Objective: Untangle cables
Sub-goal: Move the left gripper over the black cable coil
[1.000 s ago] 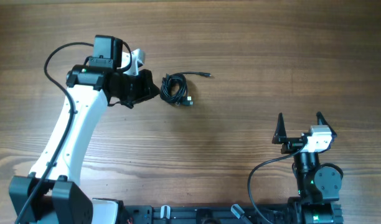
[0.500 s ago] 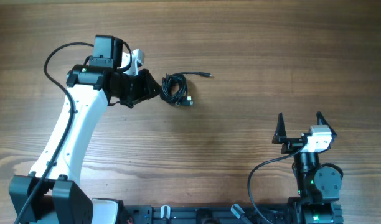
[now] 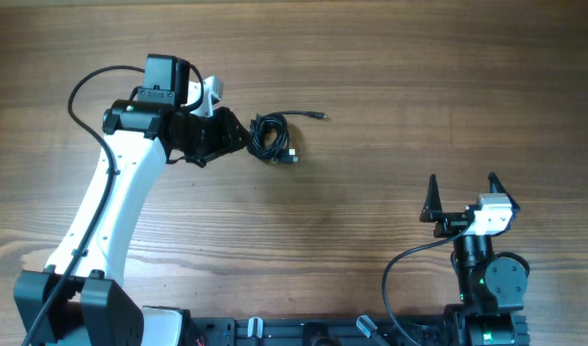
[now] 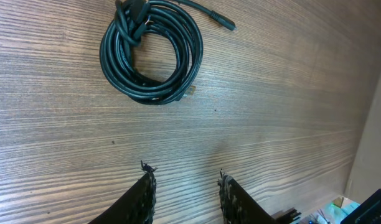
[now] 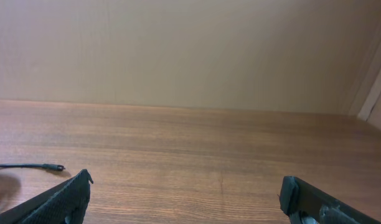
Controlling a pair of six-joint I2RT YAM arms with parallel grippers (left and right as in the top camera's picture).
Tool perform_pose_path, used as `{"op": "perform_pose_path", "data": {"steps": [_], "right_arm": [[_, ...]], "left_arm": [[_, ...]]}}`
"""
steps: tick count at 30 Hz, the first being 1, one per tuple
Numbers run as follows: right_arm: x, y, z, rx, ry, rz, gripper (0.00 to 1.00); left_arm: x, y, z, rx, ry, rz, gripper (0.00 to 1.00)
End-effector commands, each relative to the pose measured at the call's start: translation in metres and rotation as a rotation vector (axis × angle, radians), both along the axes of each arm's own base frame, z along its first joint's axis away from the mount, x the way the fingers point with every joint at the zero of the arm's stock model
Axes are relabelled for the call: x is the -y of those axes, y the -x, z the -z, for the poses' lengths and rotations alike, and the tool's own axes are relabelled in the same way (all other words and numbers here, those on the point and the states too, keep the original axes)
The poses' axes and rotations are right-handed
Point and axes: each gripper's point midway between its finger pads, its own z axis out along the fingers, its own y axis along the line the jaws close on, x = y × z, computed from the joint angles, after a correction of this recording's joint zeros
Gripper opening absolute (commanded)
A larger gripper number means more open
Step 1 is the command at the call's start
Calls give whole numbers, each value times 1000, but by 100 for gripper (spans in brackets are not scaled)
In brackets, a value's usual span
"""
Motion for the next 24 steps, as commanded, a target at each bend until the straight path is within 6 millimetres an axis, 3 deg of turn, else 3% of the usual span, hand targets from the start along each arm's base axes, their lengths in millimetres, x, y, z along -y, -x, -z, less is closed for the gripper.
{"op": "perform_pose_path", "data": {"steps": [1,3,4,5,11,13,19,24], "right_arm": [[-1,0,0,-1,5,-7,100],[-1,0,0,-1,5,-7,100],[-1,0,0,-1,5,-7,100],[-1,0,0,0,5,-7,100],[-1,0,0,0,5,-7,100],[-1,0,0,-1,5,-7,100],[-1,0,0,-1,5,-7,100],[-1,0,0,-1,5,-7,100]], "left_arm": [[0,-2,0,2,-6,-1,36],[0,-4,-1,9,-5,-1,30],[1,-6,-2,20,-3,-2,9],[1,-9,-3,33,0,-8,4],[-10,-44,-14,88,25,-212,4],[-23,-48,-9,79,-26,-293,4],[-49,-24,22,-17,-223,-364,4],[-53,-14,54,-46,-243,-376,4]]}}
